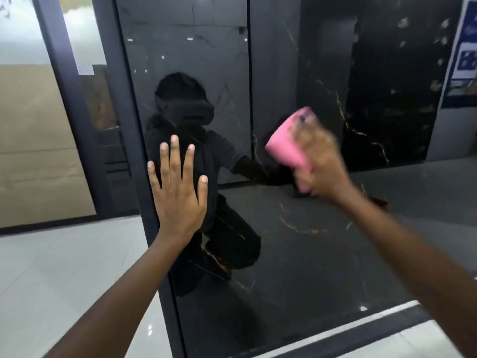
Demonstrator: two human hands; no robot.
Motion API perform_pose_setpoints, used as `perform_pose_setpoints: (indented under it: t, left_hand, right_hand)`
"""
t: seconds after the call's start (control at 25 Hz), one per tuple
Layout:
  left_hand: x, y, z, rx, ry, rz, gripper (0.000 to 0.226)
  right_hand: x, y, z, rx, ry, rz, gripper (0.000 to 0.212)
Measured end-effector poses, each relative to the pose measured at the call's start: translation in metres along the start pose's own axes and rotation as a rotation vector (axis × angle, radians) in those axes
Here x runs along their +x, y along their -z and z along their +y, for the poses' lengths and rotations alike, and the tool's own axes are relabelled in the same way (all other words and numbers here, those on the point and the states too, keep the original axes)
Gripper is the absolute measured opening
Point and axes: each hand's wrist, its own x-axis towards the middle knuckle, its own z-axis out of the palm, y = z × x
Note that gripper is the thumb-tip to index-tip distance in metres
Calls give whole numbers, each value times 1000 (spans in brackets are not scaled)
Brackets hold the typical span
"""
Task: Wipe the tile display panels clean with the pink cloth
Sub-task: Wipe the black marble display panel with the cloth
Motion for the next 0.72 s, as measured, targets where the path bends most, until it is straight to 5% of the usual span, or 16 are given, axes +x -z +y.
perform_pose_setpoints:
  t: [0.12, 0.24, 0.28, 0.4, 0.48, 0.56, 0.72]
  left_hand:
    - [68, 10, -4, -12, 35, 73, 61]
    - [94, 9, -10, 70, 22, 82, 62]
    - [92, 7, -10, 65, 25, 83, 63]
    - [85, 6, -11, 64, 7, 87, 63]
    - [87, 8, -10, 44, -3, 86, 62]
    - [89, 9, -10, 27, -1, 82, 62]
    - [90, 8, -9, 37, 1, 62, 62]
  right_hand:
    - [93, 65, 86, 87, -649, 308, 81]
    - [116, 51, 47, 59, -795, 381, 79]
    - [98, 28, 11, 31, -632, 334, 79]
    - [10, -22, -94, -76, 381, -152, 70]
    - [11, -11, -83, -128, 628, -272, 63]
    - [55, 9, -37, -146, 305, -120, 69]
    - [179, 87, 59, 120, -944, 315, 74]
